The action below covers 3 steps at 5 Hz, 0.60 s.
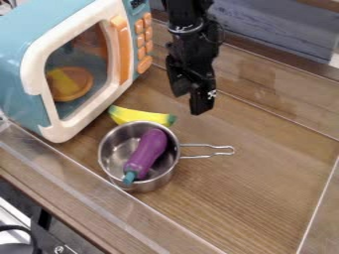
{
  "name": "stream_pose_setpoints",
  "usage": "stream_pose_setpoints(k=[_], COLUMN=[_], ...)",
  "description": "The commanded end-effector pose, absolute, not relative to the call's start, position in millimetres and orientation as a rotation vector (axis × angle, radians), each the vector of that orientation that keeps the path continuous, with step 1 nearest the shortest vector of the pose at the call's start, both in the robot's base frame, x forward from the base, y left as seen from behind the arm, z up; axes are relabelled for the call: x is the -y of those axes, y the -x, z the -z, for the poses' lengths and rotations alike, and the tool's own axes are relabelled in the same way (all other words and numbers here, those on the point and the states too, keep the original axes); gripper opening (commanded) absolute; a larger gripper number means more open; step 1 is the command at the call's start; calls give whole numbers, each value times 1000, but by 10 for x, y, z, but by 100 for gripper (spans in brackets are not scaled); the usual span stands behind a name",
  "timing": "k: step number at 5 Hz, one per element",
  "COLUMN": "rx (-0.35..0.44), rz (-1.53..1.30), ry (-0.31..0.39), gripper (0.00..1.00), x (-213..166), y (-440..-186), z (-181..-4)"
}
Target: Put the banana in the silver pot
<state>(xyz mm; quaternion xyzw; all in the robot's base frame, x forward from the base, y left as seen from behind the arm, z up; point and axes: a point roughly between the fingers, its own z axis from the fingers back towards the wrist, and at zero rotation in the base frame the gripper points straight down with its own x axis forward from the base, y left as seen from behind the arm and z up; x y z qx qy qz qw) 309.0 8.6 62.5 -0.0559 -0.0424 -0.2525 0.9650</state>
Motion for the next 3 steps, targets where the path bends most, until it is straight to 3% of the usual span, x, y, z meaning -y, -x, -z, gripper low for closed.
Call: stream_pose_setpoints(k=[1, 3], rx=[109, 87], rz=[558, 610], ry=[103, 103], gripper=[100, 100], x=[-138, -57], y=[-3064, -2785], z=[-679, -520])
